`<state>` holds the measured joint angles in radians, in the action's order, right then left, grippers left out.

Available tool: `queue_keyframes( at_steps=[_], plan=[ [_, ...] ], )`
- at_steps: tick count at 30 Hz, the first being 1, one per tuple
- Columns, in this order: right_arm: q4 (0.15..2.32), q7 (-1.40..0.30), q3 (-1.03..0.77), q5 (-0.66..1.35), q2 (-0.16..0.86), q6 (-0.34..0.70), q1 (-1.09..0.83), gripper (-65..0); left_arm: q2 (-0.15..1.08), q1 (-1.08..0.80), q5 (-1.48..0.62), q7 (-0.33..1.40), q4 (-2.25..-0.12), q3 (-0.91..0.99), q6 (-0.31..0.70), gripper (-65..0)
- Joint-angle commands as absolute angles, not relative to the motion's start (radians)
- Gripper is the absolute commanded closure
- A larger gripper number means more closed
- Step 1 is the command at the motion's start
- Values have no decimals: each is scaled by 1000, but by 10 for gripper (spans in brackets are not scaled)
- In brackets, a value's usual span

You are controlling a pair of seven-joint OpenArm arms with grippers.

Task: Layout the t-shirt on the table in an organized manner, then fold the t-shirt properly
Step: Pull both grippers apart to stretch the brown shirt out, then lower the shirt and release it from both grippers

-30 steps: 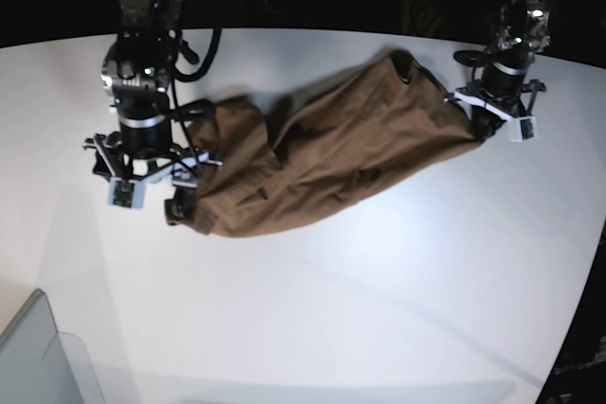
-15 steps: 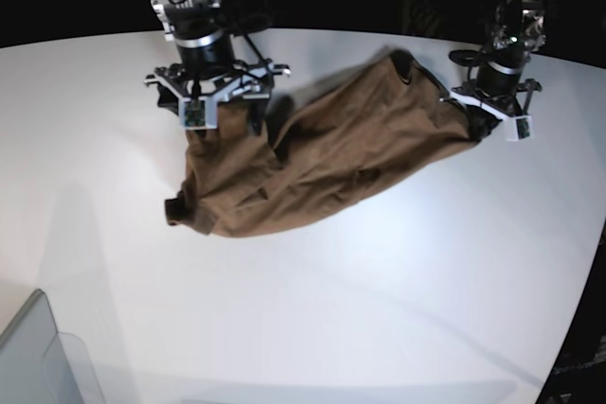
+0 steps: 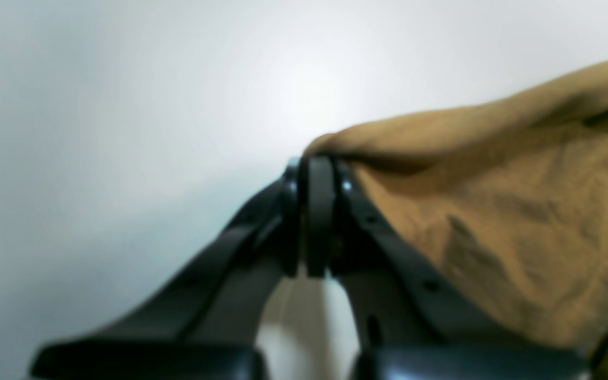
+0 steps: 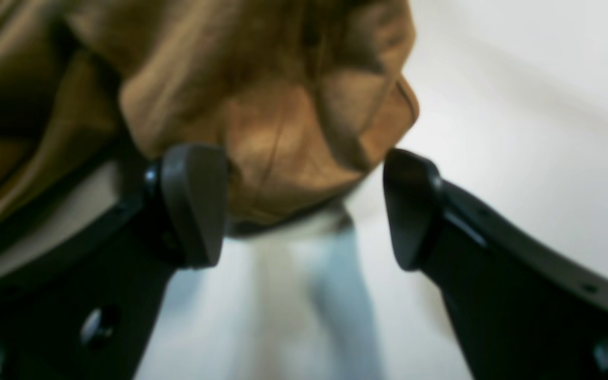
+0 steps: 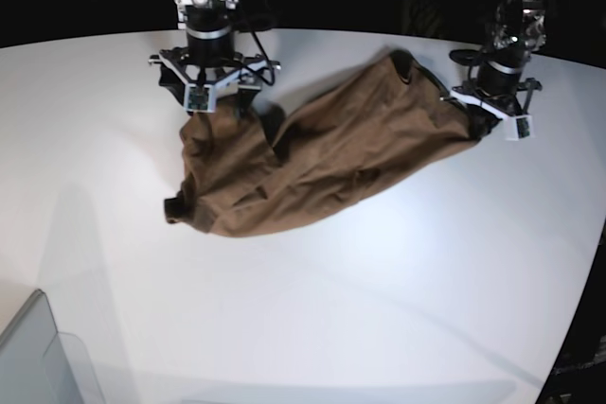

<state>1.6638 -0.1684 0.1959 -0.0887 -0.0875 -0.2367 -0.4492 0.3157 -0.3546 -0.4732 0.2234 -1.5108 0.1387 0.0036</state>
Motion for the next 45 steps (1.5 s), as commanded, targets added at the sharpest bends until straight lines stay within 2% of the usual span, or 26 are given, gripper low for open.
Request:
queue_keyframes(
  at_steps=[1, 7, 10, 13, 17, 21, 33, 42, 45],
  plan=[
    [1673, -134, 200, -90, -87, -243, -449, -465, 328, -354, -476, 200, -1526, 145, 5, -5],
    [1662, -101, 200, -90, -85, -242, -453, -464, 328, -349, -476, 200, -1526, 147, 5, -5],
    [1662, -107, 200, -90, -85, -242, -450, -422, 328, -346, -476, 200, -1526, 147, 5, -5],
    [1653, -110, 200, -90, -88, -242, -450, -309, 328, -346, -476, 199, -1526, 147, 5, -5],
    [1577, -110, 206, -90, -90, -242, -429, -120, 328, -344, -476, 197, -1526, 147, 5, -5],
    [1518, -110, 228, -90, -85, -245, -420, 0, 328, -343, -476, 197, -1526, 147, 5, -5],
    [1827, -110, 220, -87, -48, -240, -450, 0, 328, -332, -476, 196, -1537, 148, 5, -5],
    [1735, -114, 219, -85, -19, -242, -277, 0, 328, -332, -476, 196, -1537, 148, 5, -5],
    [1690, -165, 219, -85, -18, -245, -200, 0, 328, -332, -476, 196, -1537, 148, 5, -5]
  ],
)
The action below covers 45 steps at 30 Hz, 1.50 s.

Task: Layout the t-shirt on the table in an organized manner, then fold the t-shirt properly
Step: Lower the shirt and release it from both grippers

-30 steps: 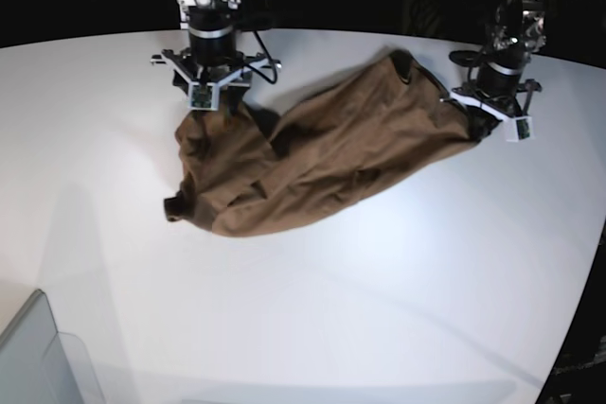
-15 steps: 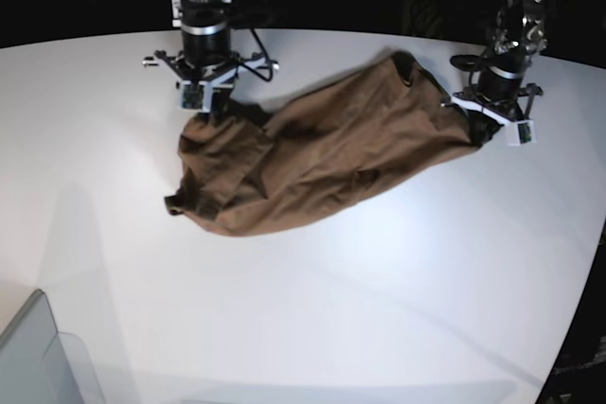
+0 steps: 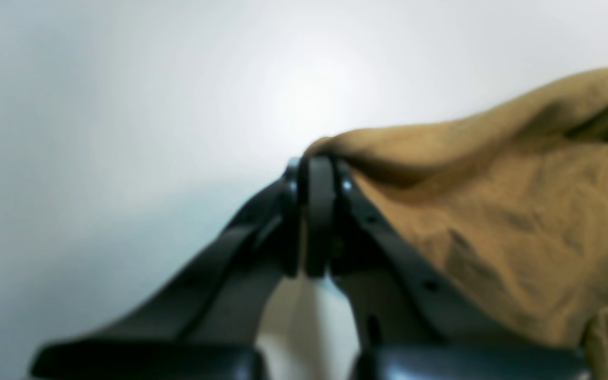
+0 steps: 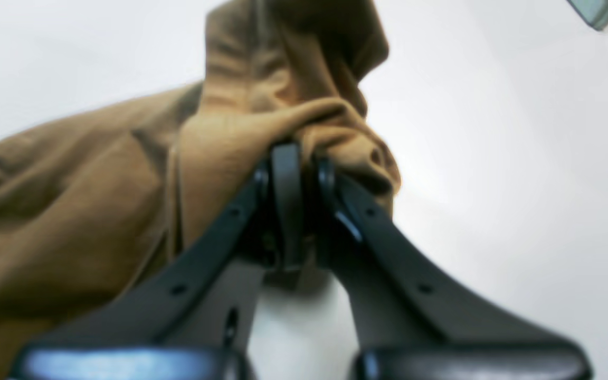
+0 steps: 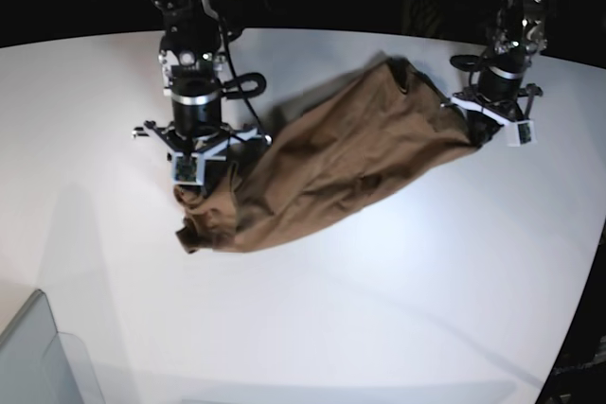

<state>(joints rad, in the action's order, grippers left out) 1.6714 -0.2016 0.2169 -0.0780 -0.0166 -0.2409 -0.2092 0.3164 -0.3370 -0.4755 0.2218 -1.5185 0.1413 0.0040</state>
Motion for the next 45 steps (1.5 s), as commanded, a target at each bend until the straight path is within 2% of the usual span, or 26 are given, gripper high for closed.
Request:
queue_keyframes(
  at_steps=[1, 6, 10, 15, 18, 27, 30, 34, 37, 40, 45],
  plan=[
    [1682, -183, 219, -85, -18, -245, -177, 0, 329, -334, -476, 196, -1537, 148, 5, -5],
    [1681, -251, 156, -85, -16, -240, -104, 0, 337, -332, -473, 196, -1532, 159, 5, -5],
    [1684, -251, 85, -84, -16, -237, -76, 0, 329, -331, -475, 200, -1535, 254, 5, -5],
    [1682, -252, -12, -87, -16, -128, -54, 0, 335, -289, -476, 202, -1537, 317, 5, -5],
    [1679, -252, -41, -87, -16, -122, -44, 0, 335, -271, -476, 202, -1546, 334, 5, -5],
    [1696, -248, -211, -84, -16, -122, -2, 0, 329, -225, -478, 203, -1745, 334, 5, -5],
    [1741, -248, -216, -84, -16, -111, -2, 0, 329, -205, -478, 203, -1804, 335, 5, -5],
    [1840, -251, -217, -84, -30, -38, 13, 0, 329, -154, -478, 203, -1886, 335, 5, -5],
    [1896, -251, -223, -84, -58, -35, 16, 0, 329, -137, -478, 203, -1937, 334, 5, -5],
    [1882, -251, -216, -84, -56, -35, 18, 0, 329, -122, -476, 203, -1896, 326, 5, -8],
    [1735, -251, -220, -88, -39, -35, 15, 0, 289, -114, -478, 203, -1699, 326, 5, -10]
  ],
)
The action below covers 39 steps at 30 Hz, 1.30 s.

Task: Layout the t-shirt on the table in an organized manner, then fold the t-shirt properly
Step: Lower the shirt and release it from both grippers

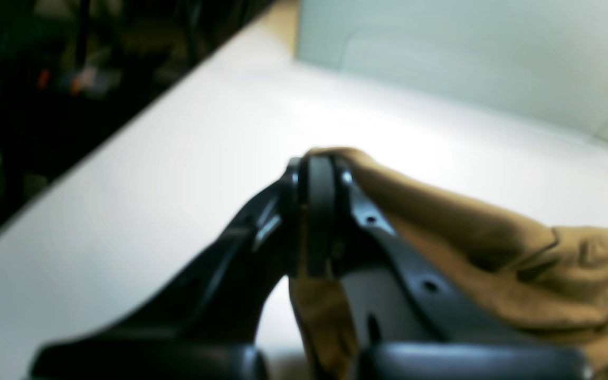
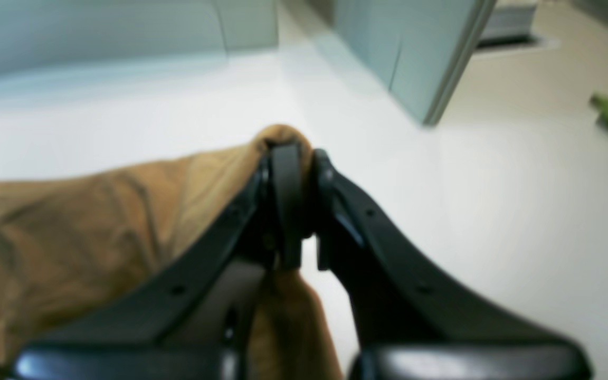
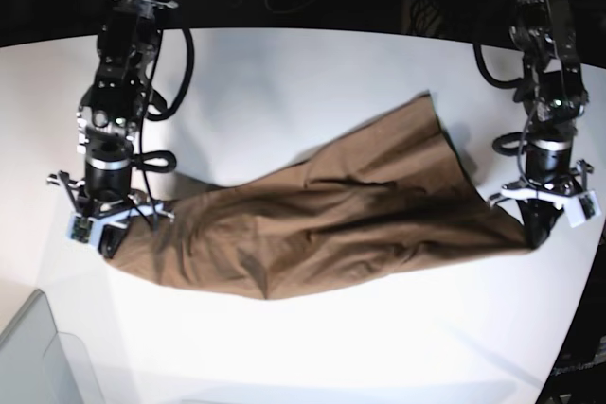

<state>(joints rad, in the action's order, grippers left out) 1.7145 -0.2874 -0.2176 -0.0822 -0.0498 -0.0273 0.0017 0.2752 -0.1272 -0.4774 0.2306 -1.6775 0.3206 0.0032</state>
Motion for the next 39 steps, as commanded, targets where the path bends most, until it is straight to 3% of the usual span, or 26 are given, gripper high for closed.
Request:
queue_keyframes(
  at_steps=[1, 3, 5, 8, 11, 16, 20, 26, 35, 39],
  plan=[
    [1698, -251, -216, -88, -28, -35, 10, 0, 286, -114, -478, 203, -1662, 325, 5, -14],
    [1630, -251, -216, -87, -13, -35, 10, -10, 278, -113, -478, 203, -1592, 325, 5, -51],
    [1587, -251, -219, -85, -8, -35, 7, -60, 278, -113, -478, 203, -1541, 326, 5, -129],
    [1573, -251, -222, -90, 4, -35, 7, -169, 278, -104, -478, 203, -1521, 329, 5, -270],
    [1584, -248, -222, -85, 13, -35, -8, -272, 278, -114, -478, 203, -1566, 331, 5, -327],
    [1659, -245, -243, -84, 8, -35, -44, -348, 252, -237, -492, 203, -1698, 328, 5, -330],
    [1684, -243, -242, -84, 7, -35, -81, -348, 186, -331, -535, 203, -1721, 325, 5, -330],
    [1678, -242, -239, -82, -13, -35, -107, -348, 90, -364, -535, 242, -1592, 323, 5, -330],
    [1678, -249, -237, -82, -16, -35, -116, -348, 39, -332, -535, 394, -1512, 314, 5, -330],
    [1678, -243, -214, -82, -16, -33, -128, -348, 44, -337, -535, 424, -1526, 223, 5, -330]
  ],
)
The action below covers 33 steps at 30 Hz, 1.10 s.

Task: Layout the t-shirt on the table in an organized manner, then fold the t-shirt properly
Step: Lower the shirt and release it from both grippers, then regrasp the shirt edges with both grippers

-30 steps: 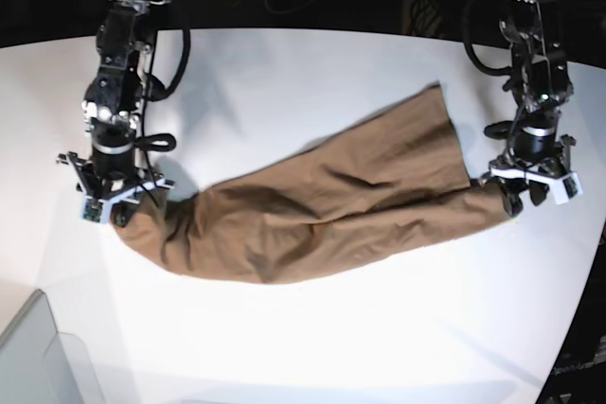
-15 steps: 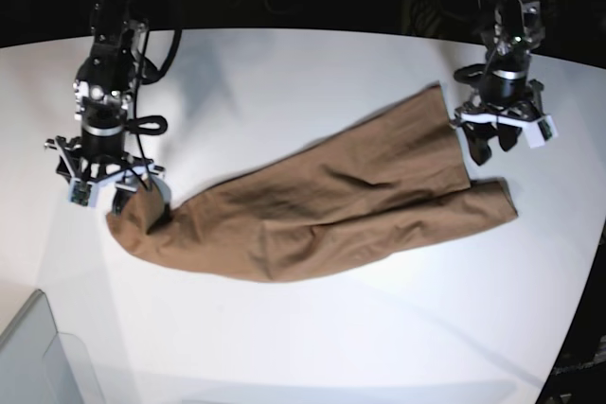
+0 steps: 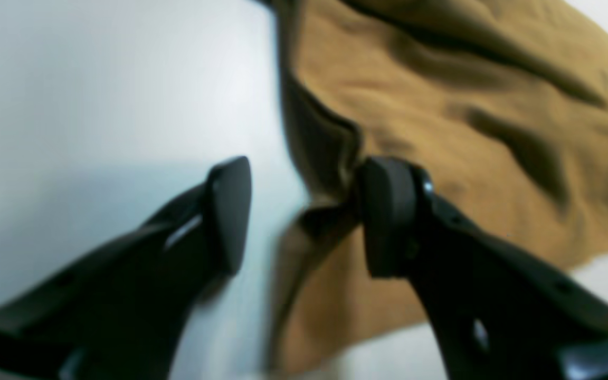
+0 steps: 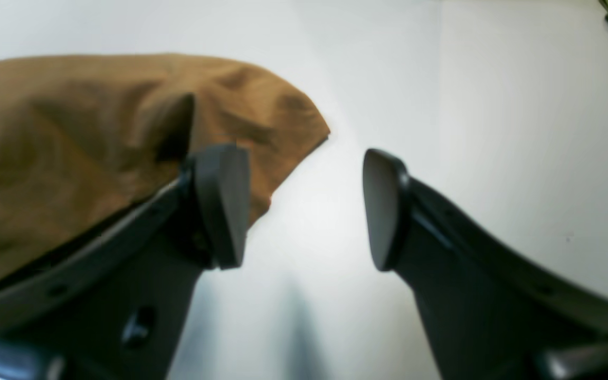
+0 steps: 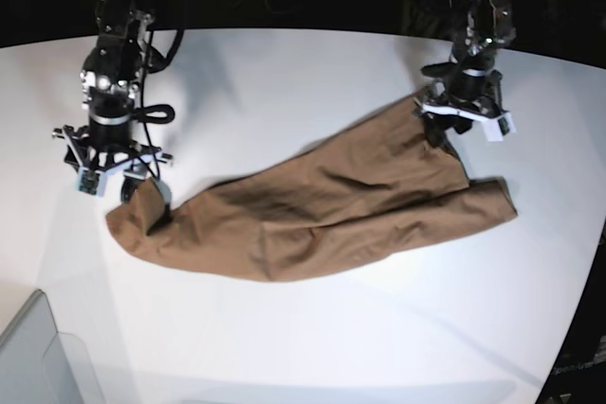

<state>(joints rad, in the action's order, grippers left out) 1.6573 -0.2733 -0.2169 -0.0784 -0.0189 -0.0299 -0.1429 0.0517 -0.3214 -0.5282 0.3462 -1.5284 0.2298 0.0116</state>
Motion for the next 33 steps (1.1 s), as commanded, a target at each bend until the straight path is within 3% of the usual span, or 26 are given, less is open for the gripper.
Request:
queue_keyframes(
  at_steps=[1, 6, 8, 10, 12, 13, 16, 18, 33],
  plan=[
    [1678, -243, -208, -82, -16, -33, -130, -348, 47, -337, -535, 424, -1532, 202, 5, -330],
    [1679, -242, -208, -82, -16, -33, -145, -348, 48, -335, -535, 424, -1512, 133, 5, -328],
    [1679, -242, -208, -82, -16, -33, -147, -348, 47, -332, -535, 424, -1500, 125, 5, -299],
    [1678, -242, -208, -82, -16, -33, -147, -348, 45, -332, -535, 427, -1498, 127, 5, -201],
    [1678, -242, -208, -82, -16, -33, -142, -348, 48, -332, -535, 430, -1508, 127, 5, -38],
    [1678, -242, -208, -82, -16, -33, -139, -348, 50, -334, -535, 430, -1509, 130, 5, 0],
    [1672, -245, -183, -82, -16, -33, -137, -351, 59, -338, -535, 430, -1546, 134, 5, -29],
    [1636, -243, -137, -84, -10, -33, -136, -352, 79, -341, -535, 430, -1580, 134, 2, 0],
    [1299, -239, -73, -90, 28, -42, 54, -351, 85, -378, -535, 432, -1759, 134, -2, -4]
  ],
)
